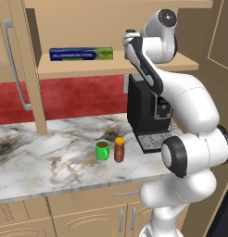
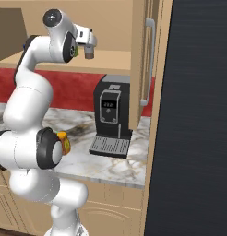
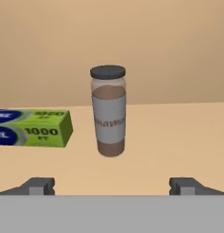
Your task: Pick the cinnamon and honey bottle from the cabinet and place them next to the mug.
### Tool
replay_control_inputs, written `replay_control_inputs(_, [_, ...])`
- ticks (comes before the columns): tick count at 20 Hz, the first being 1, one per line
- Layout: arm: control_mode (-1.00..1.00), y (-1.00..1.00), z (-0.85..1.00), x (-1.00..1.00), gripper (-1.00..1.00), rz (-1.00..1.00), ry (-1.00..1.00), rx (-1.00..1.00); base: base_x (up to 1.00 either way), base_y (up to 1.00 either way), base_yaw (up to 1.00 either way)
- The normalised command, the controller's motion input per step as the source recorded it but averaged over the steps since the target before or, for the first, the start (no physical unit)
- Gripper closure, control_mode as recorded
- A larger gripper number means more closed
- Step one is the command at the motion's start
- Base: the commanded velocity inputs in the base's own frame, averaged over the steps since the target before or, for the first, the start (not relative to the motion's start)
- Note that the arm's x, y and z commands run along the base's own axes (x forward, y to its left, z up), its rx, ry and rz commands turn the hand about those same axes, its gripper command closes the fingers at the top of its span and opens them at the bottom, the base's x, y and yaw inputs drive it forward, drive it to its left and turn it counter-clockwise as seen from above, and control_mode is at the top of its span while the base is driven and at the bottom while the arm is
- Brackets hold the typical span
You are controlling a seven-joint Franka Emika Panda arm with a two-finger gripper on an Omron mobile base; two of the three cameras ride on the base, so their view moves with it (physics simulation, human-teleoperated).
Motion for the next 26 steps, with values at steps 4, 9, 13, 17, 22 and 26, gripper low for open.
replay_control_inputs(4, [-1.0, 0.0, -0.03, 0.13, -1.0, 0.0, 0.0, 0.0, 0.0, 0.0, 0.0])
replay_control_inputs(9, [-1.0, 0.0, -0.05, 0.18, -1.0, 0.0, 0.0, 0.0, 0.0, 0.0, 0.0])
replay_control_inputs(13, [-1.0, 0.0, 0.0, 0.18, -1.0, 0.0, 0.0, 0.0, 0.0, 0.0, 0.0])
replay_control_inputs(17, [-1.0, 0.0, 0.0, 0.15, -1.0, 0.0, 0.0, 0.0, 0.0, 0.0, 0.0])
replay_control_inputs(22, [-1.0, 0.0, 0.0, 0.16, -1.0, 0.0, 0.0, 0.0, 0.0, 0.0, 0.0])
replay_control_inputs(26, [-1.0, 0.0, 0.0, 0.11, -1.0, 0.0, 0.0, 0.0, 0.0, 0.0, 0.0])
